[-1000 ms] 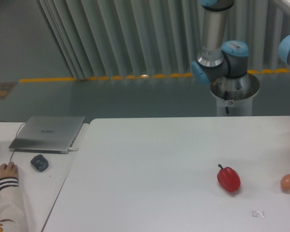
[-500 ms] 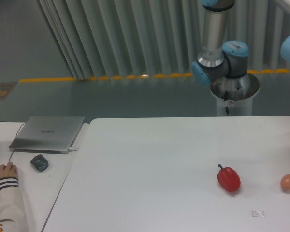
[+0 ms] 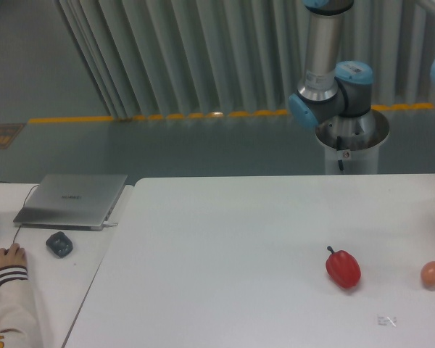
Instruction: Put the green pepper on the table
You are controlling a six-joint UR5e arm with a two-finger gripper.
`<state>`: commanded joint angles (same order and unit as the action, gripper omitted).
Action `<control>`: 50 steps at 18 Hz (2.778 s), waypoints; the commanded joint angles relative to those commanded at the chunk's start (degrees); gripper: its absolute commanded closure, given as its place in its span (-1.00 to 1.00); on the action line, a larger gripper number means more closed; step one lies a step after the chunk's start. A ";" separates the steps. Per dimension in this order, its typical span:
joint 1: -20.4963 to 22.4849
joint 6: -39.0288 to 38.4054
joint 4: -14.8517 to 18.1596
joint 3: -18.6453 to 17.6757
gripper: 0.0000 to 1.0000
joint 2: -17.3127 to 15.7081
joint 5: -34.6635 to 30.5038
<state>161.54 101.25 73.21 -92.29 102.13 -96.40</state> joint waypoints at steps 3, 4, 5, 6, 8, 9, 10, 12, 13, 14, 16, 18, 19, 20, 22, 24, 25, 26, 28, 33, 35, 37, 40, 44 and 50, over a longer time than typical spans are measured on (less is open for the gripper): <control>1.14 0.18 0.18 0.00 -1.00 -0.09 -0.55; 1.58 -0.17 0.26 0.00 -1.00 -0.35 -0.29; 1.67 -0.70 0.44 0.00 -1.00 -0.44 -0.28; 1.93 -1.05 0.44 0.00 -1.00 -0.53 -0.28; 2.46 -1.76 0.27 0.00 -1.00 -0.35 -0.20; 3.24 -1.76 0.18 0.00 -1.00 -0.35 -0.11; 4.12 -1.23 0.09 0.35 -1.00 0.08 0.33; 5.01 -1.58 -1.92 1.23 -1.00 1.66 3.83; 5.27 -1.49 -3.76 1.93 -1.00 2.71 5.68; 5.27 -1.32 -4.65 3.16 -1.00 4.20 6.65; 5.27 -1.32 -5.18 5.27 -1.00 6.49 7.19; 5.19 -1.49 -7.37 6.42 -1.00 8.60 7.80; 5.19 -1.32 -9.47 6.68 -1.00 9.31 8.76; 5.36 -1.23 -10.88 6.86 -1.00 9.84 10.51; 5.71 -1.32 -11.51 7.56 -1.00 10.72 13.24; 5.71 -1.32 -11.77 8.70 -1.00 11.95 13.43; 5.71 -1.32 -11.78 8.88 -1.00 12.30 13.43; 5.71 -1.32 -11.86 8.88 -1.00 12.39 13.43; 5.71 -1.23 -11.95 8.97 -1.00 12.83 13.43; 5.72 -1.32 -12.39 8.79 -1.00 14.24 13.08; 5.71 -1.32 -12.39 8.88 -1.00 14.76 13.08; 5.71 -1.32 -12.65 8.88 -1.00 15.38 13.08; 5.54 -1.49 -13.44 8.88 -1.00 16.17 13.08; 5.45 -1.84 -13.62 8.88 -1.00 16.61 13.08; 5.19 -2.02 -15.11 8.79 -1.00 18.19 12.99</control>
<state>166.73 99.23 58.10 -83.50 120.32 -83.41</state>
